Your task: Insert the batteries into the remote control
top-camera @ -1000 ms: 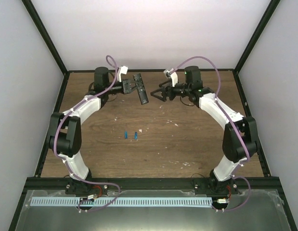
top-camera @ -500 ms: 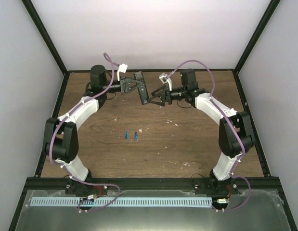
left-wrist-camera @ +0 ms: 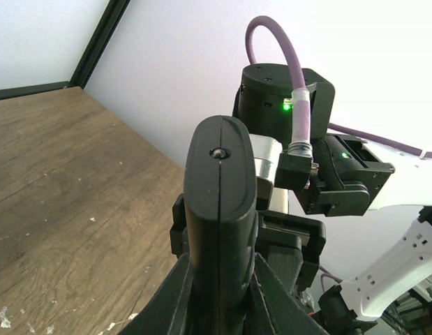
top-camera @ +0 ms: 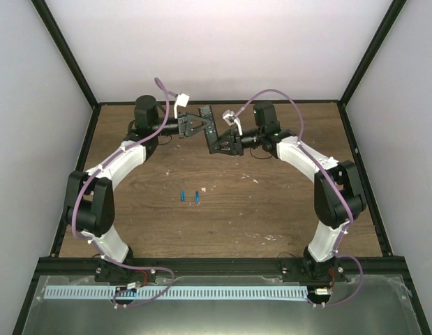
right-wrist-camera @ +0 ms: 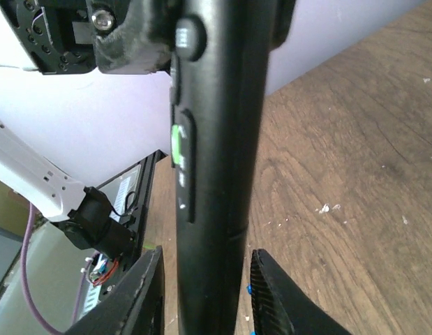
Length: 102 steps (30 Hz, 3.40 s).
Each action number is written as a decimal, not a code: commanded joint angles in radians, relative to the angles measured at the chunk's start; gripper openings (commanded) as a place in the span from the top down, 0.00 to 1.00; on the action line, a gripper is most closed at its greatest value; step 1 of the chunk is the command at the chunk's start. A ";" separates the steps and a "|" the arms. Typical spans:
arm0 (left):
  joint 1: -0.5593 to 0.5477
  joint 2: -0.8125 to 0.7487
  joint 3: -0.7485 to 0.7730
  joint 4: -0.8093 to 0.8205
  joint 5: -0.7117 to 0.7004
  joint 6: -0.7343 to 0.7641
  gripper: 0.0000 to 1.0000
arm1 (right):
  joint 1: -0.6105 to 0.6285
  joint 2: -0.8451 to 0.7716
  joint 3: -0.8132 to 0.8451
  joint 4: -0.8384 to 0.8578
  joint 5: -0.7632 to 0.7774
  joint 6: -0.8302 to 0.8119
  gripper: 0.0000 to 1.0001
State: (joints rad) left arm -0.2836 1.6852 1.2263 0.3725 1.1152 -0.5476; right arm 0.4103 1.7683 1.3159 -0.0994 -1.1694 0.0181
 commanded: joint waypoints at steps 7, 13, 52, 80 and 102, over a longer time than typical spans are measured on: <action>-0.015 0.001 -0.009 0.022 0.033 0.018 1.00 | 0.004 0.010 0.049 -0.002 -0.041 -0.012 0.84; -0.015 0.004 -0.006 0.008 0.037 0.029 1.00 | 0.003 0.018 0.069 -0.036 -0.056 -0.034 0.92; 0.060 -0.130 0.021 -0.383 -0.605 -0.500 0.32 | 0.245 -0.084 0.005 0.017 1.387 -0.427 0.99; 0.031 -0.081 -0.070 -0.311 -0.586 -0.746 0.33 | 0.370 0.033 -0.184 0.536 1.701 -0.843 0.99; 0.009 -0.023 -0.026 -0.325 -0.556 -0.747 0.65 | 0.375 0.111 -0.188 0.636 1.777 -0.938 0.99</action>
State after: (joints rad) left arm -0.2695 1.6501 1.1854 0.0425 0.5484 -1.2865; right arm 0.7757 1.8599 1.1210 0.4713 0.5644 -0.8864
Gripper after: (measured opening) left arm 0.380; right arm 0.075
